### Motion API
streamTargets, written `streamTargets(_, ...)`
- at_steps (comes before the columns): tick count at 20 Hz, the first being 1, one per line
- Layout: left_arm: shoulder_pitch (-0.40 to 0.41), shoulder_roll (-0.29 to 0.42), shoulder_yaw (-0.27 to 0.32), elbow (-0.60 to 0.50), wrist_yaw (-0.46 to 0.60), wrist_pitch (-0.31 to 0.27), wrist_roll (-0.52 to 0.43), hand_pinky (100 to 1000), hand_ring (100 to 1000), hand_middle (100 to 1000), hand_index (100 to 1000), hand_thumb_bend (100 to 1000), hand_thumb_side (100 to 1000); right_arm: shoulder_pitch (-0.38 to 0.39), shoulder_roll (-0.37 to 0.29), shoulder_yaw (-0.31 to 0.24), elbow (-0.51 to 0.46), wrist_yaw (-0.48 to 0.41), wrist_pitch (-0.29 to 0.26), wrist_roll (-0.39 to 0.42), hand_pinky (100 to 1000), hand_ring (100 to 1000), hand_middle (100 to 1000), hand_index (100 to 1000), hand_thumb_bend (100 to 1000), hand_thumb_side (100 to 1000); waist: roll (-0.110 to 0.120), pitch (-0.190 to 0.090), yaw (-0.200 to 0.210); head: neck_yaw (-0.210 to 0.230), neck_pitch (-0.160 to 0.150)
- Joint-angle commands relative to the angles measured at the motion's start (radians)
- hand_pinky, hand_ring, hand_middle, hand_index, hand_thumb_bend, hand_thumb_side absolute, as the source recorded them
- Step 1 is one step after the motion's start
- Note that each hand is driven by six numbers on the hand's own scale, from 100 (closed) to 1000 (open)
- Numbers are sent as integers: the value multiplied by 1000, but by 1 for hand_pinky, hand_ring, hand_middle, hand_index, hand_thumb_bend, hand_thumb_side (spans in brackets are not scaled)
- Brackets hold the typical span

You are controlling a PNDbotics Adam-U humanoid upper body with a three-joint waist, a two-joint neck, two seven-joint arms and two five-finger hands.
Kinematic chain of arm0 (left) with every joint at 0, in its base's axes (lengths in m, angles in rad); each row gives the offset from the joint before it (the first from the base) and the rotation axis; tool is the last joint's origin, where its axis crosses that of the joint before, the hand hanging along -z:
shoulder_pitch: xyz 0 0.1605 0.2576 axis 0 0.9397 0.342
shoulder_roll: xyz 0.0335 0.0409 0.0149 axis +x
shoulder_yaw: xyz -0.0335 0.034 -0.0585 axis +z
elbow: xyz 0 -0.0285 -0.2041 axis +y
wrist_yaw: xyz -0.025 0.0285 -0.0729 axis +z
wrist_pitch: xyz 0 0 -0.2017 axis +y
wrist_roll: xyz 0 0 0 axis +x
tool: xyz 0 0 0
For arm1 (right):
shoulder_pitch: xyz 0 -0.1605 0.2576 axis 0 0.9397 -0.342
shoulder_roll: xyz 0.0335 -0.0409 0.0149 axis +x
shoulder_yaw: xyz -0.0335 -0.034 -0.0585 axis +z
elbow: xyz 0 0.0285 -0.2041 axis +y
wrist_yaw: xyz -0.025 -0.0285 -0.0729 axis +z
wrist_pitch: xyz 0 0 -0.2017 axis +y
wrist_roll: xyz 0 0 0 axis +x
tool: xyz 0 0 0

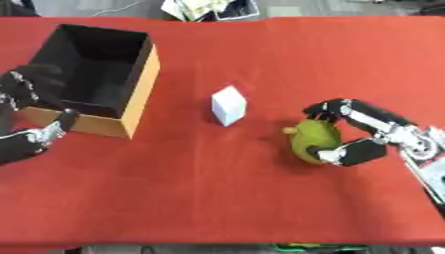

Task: Pick up objects on the table and place them in the box.

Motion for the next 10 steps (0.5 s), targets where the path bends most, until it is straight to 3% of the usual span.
streamTargets(1,-5,24,-1,-11,0,-1,-2,620,749,763,828,491,311,-8,-42,-8,0,29,-9,10,728,739,745,862,288,294,-2,-19,1,0,5)
streamTargets(4,-5,24,-1,-11,1,-1,-2,620,749,764,828,488,312,-7,-42,-16,-5,34,-20,-13,711,677,676,761,263,184,-1,-19,0,0,5)
streamTargets(5,-5,25,-1,-11,1,-1,-1,620,749,764,829,486,313,-9,-42,-23,-10,32,-25,-29,690,605,592,667,232,100,-1,-19,0,0,5)
streamTargets(10,-4,25,0,-11,1,0,0,620,749,763,829,481,315,-22,-40,-52,-30,17,-44,-126,631,472,438,474,144,100,-1,-21,-2,3,5)
